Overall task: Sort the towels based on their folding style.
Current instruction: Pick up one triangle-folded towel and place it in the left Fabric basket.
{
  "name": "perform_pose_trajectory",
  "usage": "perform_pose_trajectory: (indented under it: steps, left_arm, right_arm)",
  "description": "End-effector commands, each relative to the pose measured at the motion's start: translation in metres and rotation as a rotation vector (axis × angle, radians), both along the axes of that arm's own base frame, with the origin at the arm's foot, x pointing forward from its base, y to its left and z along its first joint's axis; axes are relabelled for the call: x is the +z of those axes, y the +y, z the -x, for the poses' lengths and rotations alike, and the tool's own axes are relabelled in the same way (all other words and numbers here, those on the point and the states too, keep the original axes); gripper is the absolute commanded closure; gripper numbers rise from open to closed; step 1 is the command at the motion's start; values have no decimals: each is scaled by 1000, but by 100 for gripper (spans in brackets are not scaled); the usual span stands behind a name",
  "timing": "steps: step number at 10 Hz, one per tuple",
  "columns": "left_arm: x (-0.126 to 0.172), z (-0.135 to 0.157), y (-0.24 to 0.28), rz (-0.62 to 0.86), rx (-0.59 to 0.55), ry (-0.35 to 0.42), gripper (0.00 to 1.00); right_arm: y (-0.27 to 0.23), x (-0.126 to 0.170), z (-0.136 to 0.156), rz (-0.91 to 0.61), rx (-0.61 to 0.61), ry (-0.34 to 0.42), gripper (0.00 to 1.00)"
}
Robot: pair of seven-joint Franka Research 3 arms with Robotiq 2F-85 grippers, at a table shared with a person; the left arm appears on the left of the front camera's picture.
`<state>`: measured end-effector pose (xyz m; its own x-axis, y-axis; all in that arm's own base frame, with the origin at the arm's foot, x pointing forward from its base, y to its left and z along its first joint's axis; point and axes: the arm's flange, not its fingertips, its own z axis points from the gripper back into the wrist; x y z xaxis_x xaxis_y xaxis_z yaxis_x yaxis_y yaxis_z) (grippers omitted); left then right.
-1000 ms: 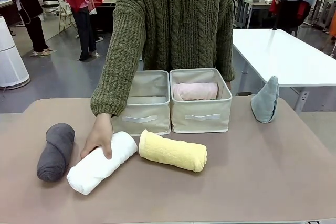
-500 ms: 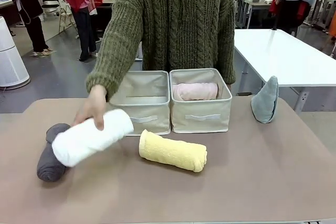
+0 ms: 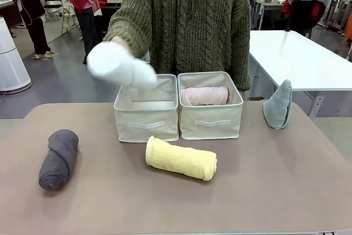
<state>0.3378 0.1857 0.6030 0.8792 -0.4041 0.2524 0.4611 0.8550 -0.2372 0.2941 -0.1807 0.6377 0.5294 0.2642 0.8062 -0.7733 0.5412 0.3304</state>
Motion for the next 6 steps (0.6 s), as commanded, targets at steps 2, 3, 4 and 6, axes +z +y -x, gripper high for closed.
perform_pose_trajectory:
  steps: [2, 3, 4, 6]
  left_arm:
    - [0, 0, 0, 0, 0, 0, 83]
    - [11, -1, -17, -7, -34, -22, 83]
    - [38, -3, -49, -26, -85, -89, 83]
    - [64, -16, -109, -86, -153, -138, 83]
  right_arm:
    - [0, 0, -1, -19, 17, -22, 0]
    - [0, 0, -1, -19, 17, -22, 0]
    - [0, 0, -1, -19, 17, -22, 0]
    - [0, 0, -1, -19, 17, -22, 0]
